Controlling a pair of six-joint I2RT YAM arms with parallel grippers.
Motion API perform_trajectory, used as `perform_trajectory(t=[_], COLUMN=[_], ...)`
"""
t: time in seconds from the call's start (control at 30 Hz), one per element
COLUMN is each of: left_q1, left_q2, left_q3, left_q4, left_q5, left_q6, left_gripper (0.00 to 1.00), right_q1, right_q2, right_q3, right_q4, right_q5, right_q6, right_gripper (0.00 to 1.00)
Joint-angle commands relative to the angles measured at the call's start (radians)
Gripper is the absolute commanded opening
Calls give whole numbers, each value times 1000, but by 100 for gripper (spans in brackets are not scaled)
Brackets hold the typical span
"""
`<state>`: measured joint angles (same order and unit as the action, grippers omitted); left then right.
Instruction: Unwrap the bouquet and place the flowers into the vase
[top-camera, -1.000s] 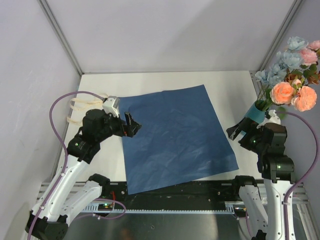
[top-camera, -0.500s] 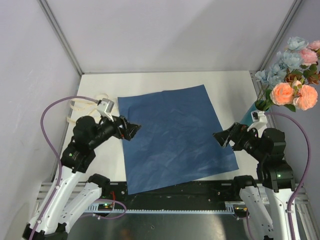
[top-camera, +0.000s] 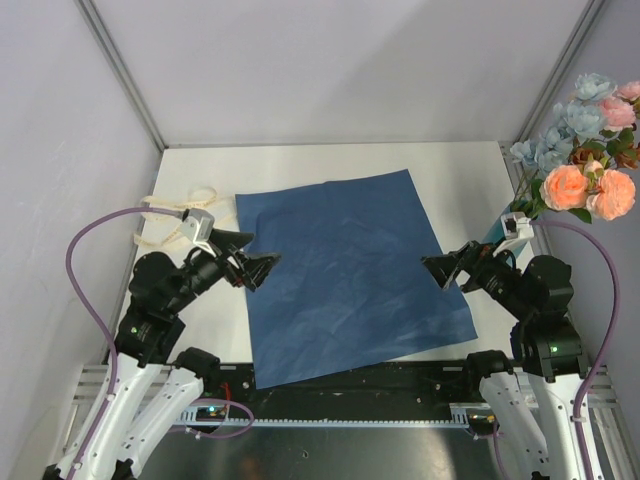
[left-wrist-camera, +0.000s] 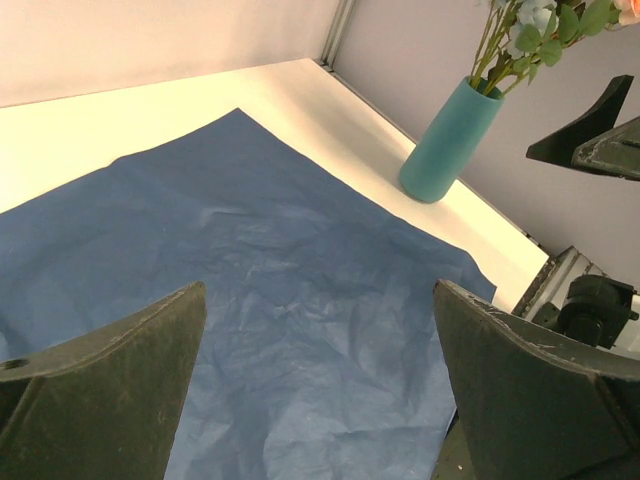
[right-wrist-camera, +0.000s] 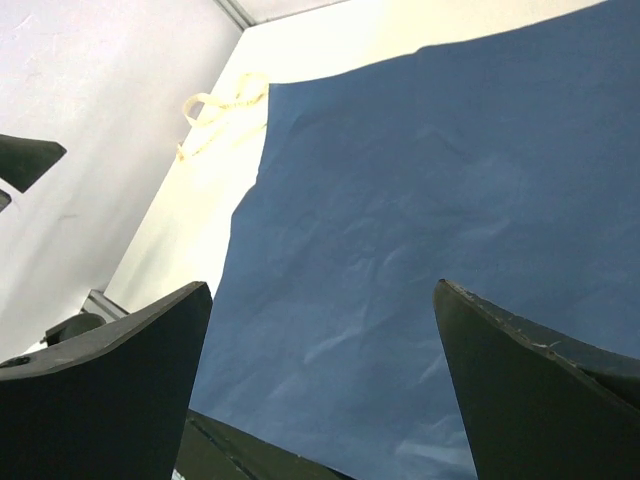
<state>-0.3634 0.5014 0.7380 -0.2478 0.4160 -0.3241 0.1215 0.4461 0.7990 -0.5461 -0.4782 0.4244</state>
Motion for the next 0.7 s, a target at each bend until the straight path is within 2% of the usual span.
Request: perform_trajectory(t=[0.0, 0.67], left_q1=[4, 4], left_q2=[-3, -4], left_q3=[-7, -8], left_q4=[46, 44], left_q5=[20, 13], left_q6=[-7, -7], left_gripper=[100, 100], right_q1=[10, 23], right_q2=[-1, -12], right_q3=[5, 5], right_q4=[78, 89], right_q5=[-12, -14], right_q6=[7, 10], right_gripper=[99, 99])
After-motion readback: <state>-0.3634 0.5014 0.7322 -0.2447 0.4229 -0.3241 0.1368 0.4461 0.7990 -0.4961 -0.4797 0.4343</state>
